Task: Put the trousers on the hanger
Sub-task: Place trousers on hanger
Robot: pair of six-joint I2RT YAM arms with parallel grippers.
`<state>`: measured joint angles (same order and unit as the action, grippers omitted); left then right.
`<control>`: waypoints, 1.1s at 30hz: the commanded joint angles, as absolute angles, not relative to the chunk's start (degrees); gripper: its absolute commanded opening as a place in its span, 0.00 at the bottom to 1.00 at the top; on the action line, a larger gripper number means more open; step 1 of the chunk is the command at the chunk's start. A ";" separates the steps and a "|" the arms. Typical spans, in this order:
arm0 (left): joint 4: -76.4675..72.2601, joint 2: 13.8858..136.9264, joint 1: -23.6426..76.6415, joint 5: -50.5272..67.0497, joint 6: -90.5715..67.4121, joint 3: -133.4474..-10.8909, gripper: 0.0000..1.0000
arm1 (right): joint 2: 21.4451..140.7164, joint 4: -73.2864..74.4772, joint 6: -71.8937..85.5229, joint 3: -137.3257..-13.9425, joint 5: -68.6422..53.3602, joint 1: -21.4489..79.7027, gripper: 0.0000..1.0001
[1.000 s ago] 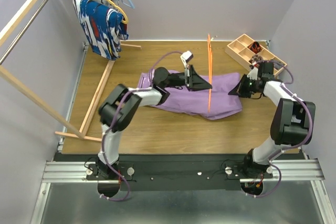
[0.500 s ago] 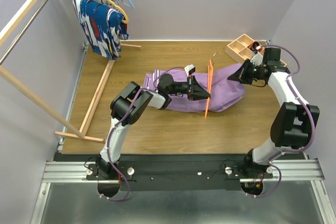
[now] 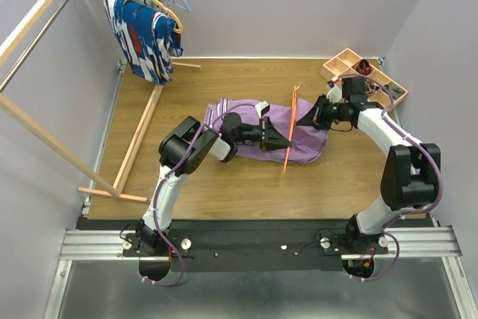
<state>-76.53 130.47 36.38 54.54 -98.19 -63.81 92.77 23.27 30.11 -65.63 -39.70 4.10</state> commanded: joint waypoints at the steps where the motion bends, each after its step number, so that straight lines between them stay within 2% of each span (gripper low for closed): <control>1: -119.44 131.22 34.72 52.65 -94.40 -59.95 0.00 | 92.73 21.89 33.66 -60.57 -38.50 4.22 0.01; 16: -119.44 129.64 31.11 50.54 -90.62 -52.65 0.00 | 98.26 13.46 37.87 -55.28 -39.81 7.82 0.01; 33: -119.36 130.08 31.11 49.92 -90.70 -52.29 0.00 | 108.45 7.03 41.66 -61.78 -40.34 14.85 0.01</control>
